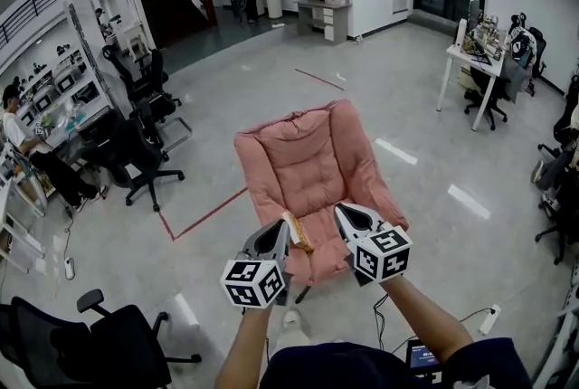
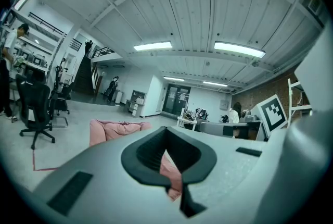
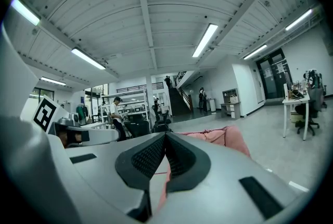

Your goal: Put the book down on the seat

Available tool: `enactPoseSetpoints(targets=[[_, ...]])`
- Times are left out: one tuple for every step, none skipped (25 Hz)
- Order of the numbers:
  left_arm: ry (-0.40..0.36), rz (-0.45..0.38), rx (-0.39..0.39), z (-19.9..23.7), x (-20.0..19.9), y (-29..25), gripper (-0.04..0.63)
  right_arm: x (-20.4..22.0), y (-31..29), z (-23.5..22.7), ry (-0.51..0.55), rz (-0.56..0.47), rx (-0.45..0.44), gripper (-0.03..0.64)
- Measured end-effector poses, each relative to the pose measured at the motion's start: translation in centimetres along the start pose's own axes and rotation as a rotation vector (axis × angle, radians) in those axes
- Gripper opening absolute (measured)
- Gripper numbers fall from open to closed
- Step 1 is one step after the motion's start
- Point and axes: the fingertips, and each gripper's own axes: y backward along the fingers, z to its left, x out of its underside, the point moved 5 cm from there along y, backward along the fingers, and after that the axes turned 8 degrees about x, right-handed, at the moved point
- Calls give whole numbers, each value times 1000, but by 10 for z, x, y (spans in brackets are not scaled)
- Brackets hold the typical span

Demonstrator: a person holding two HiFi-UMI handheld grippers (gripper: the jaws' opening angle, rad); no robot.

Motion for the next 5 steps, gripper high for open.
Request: enactPoseSetpoints(targets=[[-1, 1, 2, -2, 1, 1, 5, 1, 2, 1, 0, 1, -1, 20], [-2, 2, 4, -4, 2, 2, 5, 2, 4, 1, -1, 1, -1, 20], [-3, 2, 6, -6, 3, 3, 5, 3, 6, 2, -2, 0, 0, 20], [-5, 2, 8, -8, 3, 4, 5, 3, 8, 3, -2, 0, 1, 20], [-6, 2, 10, -10, 3, 6, 5, 4, 10, 3, -3, -1, 2, 20]])
